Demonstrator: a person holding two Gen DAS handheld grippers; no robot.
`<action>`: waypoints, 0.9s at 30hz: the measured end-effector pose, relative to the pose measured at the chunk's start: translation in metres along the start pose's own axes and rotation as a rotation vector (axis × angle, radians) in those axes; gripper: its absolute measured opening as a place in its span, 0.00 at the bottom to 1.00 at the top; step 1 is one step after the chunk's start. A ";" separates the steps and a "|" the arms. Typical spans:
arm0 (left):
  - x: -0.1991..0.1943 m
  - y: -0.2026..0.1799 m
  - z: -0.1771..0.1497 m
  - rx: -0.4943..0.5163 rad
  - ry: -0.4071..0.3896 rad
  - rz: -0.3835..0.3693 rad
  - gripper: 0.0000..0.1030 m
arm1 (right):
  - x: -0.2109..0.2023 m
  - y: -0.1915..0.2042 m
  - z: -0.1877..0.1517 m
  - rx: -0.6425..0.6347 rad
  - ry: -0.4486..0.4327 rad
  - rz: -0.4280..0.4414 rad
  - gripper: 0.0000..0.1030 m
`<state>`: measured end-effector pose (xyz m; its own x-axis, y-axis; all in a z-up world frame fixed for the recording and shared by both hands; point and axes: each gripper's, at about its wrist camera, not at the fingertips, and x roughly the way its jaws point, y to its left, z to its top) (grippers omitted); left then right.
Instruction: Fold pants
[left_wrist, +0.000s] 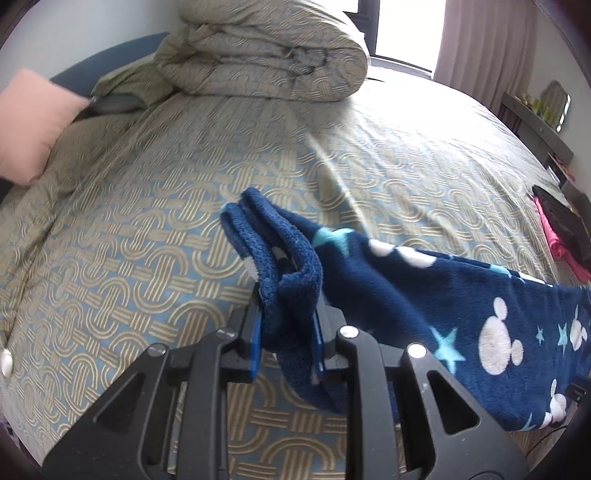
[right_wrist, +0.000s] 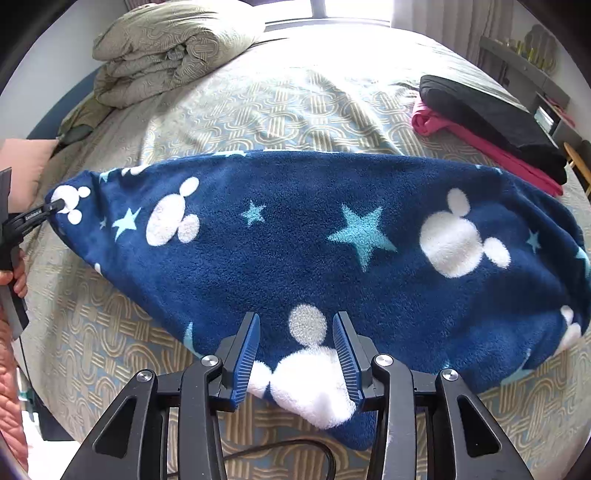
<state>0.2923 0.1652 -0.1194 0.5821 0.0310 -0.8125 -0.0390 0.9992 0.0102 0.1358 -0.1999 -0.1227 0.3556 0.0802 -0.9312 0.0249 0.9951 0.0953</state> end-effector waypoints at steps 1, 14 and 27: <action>-0.001 -0.008 0.003 0.016 -0.003 0.001 0.23 | 0.001 -0.004 0.001 0.006 -0.001 0.010 0.41; -0.024 -0.114 0.006 0.172 -0.026 0.002 0.22 | 0.005 -0.075 0.002 0.112 -0.012 0.111 0.41; -0.045 -0.225 -0.036 0.326 -0.013 -0.156 0.22 | -0.005 -0.104 0.004 0.110 -0.068 0.306 0.41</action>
<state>0.2458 -0.0623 -0.1055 0.5709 -0.1243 -0.8116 0.3109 0.9476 0.0736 0.1353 -0.3038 -0.1262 0.4240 0.3666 -0.8282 0.0067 0.9131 0.4076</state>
